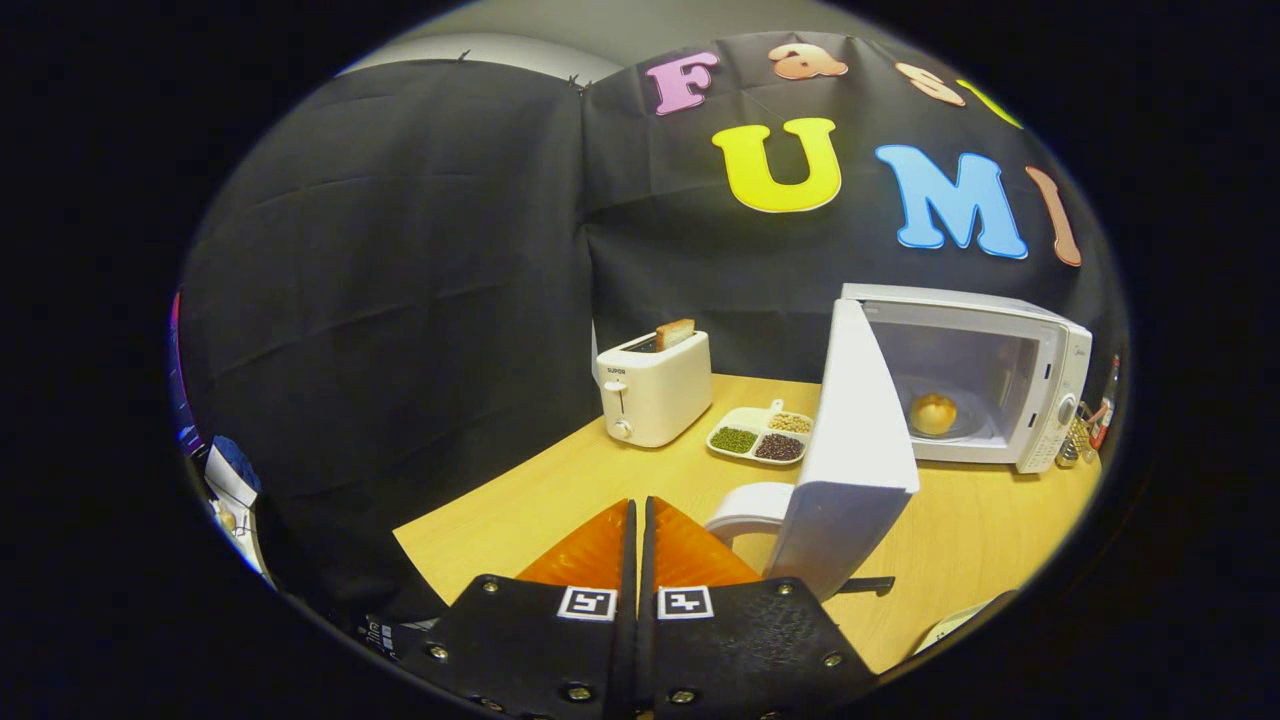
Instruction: Open the microwave, put the food inside, and close the microwave door.
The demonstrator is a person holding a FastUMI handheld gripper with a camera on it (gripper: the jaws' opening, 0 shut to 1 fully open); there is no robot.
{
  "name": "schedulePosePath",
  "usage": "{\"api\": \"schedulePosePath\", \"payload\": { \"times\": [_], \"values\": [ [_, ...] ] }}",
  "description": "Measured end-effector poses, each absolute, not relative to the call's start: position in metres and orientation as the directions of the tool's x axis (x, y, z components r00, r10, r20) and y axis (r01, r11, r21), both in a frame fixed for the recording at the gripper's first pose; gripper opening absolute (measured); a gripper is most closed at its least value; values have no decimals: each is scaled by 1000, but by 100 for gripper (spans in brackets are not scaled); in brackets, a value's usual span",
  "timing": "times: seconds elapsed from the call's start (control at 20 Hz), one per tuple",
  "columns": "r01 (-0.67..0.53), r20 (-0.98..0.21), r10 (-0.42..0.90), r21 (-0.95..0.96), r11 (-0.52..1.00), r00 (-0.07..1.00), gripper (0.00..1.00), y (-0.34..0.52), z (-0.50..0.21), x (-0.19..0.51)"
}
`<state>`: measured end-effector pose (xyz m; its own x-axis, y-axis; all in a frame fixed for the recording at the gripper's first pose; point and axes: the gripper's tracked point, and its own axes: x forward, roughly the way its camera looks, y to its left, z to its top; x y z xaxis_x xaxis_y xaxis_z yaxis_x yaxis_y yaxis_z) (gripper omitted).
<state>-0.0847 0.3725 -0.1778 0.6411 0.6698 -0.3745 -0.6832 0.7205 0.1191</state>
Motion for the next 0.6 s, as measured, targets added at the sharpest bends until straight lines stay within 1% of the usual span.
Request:
{"api": "schedulePosePath", "payload": {
  "times": [0.2, 0.3, 0.6],
  "values": [
    [-666, -395, 651, 121, 736, 648, 1, 346, -180, -82],
    [-654, -402, 636, 111, 748, 659, 1, 335, -170, -74],
    [-582, -411, 557, 76, 810, 722, 1, 276, -169, -45]
  ]
}}
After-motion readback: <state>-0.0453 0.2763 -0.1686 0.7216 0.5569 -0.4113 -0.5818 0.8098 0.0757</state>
